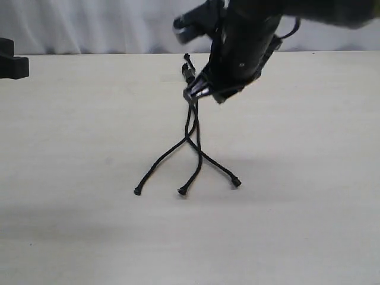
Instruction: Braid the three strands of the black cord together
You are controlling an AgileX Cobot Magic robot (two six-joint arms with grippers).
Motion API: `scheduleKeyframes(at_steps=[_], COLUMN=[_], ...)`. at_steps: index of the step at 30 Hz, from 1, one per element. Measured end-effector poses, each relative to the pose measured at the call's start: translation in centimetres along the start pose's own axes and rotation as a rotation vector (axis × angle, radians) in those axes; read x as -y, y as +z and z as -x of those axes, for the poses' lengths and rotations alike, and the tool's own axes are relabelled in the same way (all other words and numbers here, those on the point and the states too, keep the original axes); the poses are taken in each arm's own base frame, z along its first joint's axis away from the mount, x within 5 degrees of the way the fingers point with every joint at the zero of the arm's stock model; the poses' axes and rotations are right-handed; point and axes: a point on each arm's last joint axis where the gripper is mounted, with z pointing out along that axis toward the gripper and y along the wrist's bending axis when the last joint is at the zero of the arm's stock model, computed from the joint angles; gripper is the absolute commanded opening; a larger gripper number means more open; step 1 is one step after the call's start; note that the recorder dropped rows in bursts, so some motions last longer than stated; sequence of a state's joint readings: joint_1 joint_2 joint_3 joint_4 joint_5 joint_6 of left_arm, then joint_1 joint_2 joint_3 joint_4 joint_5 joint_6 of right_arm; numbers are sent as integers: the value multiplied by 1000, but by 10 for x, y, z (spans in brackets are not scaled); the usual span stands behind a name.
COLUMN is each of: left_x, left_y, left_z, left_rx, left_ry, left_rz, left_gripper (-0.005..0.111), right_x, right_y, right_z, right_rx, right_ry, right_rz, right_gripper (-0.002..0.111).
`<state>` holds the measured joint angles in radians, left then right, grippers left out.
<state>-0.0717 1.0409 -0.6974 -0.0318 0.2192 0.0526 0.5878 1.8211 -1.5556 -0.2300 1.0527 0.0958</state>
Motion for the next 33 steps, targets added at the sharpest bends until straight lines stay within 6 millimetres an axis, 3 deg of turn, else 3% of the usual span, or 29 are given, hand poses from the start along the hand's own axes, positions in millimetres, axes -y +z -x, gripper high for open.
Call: scheduleKeyframes(at_steps=[1,6,11,17,21,26,33], left_x=[1,11,11,8,7,6,5], left_y=[-3,-33,-71,-109,-135,-158,-162], left_z=[-1,-7,-27,-56,-68,-73,-78], left_rx=[14,177,343,492,585,699,699], left_ry=[2,22,22,18,15,12,62], left_rz=[-3,-46,-56,-55,-55,-55,-28], left_gripper=[0,0,0,0,0,0,0], right_x=[3,11,11,5,2,0,0], right_y=[-16,-80,-106,-109,-100,-91,-91], right_z=[-2,-28,-68,-109,-132,-144,-143], right_rx=[76,443,689,876,883,853,860], right_ry=[30,103,107,98,98,99,99], right_rz=[5,47,87,127,141,145,146], right_gripper=[4,4,4,4,4,4,4])
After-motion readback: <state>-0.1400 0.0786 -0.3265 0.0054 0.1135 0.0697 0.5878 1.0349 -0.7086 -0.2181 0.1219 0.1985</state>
